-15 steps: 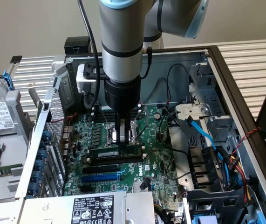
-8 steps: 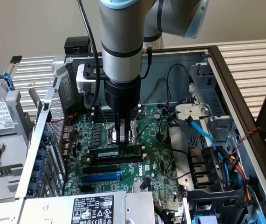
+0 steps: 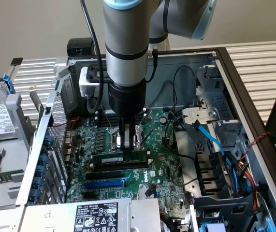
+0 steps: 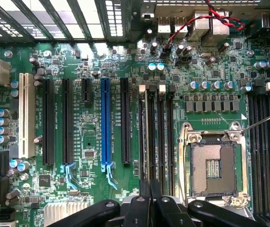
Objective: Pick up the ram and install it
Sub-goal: 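Insert the ram into the slot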
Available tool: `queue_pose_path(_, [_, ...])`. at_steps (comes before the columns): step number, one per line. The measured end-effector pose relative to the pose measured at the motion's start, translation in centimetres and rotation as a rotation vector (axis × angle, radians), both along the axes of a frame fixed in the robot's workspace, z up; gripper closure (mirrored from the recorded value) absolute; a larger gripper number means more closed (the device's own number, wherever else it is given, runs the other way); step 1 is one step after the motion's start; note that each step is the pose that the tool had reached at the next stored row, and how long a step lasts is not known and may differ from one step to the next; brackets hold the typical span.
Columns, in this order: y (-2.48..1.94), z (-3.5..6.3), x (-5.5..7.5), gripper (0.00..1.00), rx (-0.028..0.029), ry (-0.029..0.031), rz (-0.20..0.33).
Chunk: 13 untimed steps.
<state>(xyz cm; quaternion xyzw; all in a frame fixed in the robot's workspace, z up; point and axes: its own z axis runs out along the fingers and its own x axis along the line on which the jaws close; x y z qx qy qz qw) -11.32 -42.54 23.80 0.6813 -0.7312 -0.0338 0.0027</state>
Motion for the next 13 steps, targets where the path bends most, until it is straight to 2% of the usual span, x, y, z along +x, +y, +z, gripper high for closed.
queue_pose_path(13, [-0.03, -0.14, 0.01, 0.88, -0.0001, -0.0008, 0.000])
